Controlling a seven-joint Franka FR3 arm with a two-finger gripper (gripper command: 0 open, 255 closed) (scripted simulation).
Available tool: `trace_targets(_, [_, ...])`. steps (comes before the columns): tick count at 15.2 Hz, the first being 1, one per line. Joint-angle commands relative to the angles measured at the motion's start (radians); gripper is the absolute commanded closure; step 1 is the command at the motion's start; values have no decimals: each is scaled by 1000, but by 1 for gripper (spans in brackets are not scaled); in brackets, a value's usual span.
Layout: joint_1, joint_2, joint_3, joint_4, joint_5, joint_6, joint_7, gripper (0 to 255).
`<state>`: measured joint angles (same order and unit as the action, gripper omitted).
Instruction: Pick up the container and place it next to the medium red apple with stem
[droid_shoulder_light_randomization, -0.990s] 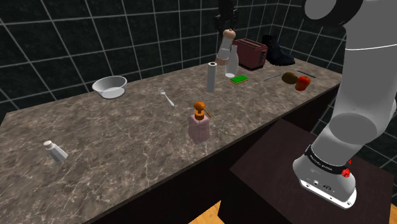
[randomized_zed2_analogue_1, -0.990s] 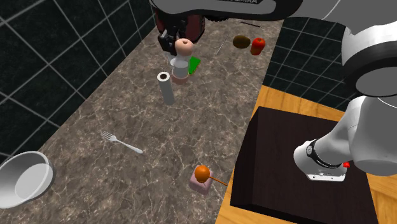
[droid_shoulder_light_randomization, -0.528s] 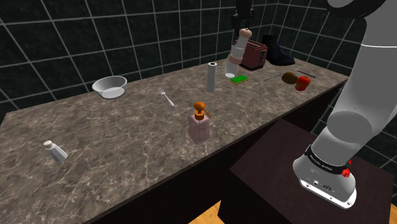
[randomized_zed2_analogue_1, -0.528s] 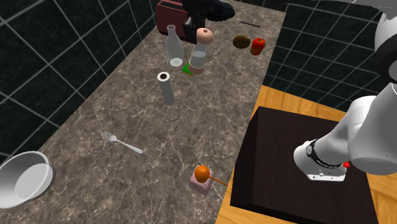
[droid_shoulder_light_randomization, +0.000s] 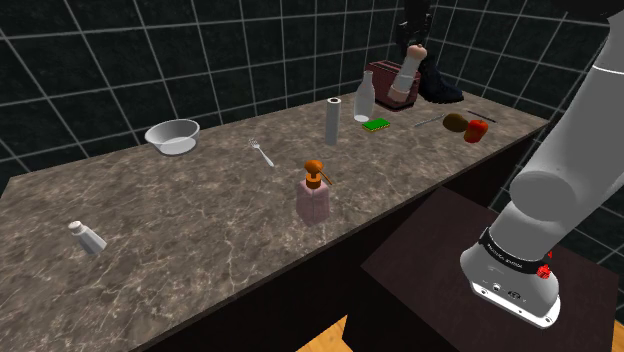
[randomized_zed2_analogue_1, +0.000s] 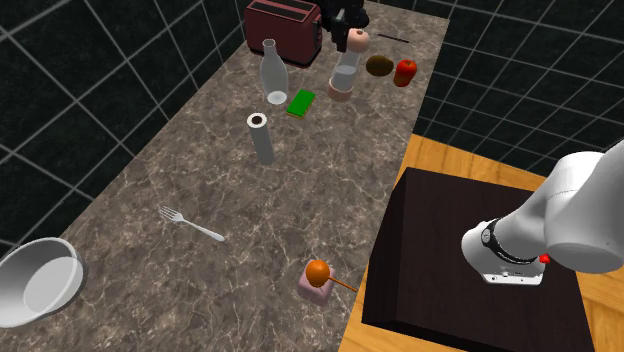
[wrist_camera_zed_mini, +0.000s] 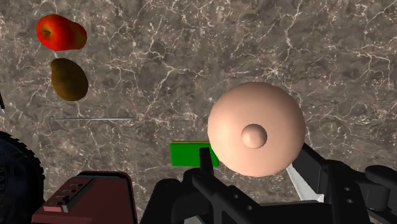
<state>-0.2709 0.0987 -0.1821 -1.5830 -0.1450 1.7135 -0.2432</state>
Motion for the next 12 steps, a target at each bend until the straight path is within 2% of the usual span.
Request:
trace_targets(1, [-25,-14,-21,-21,1,15,-46,255])
trace_targets(12, [-158,-49,-137,-74,14,69,-292,255])
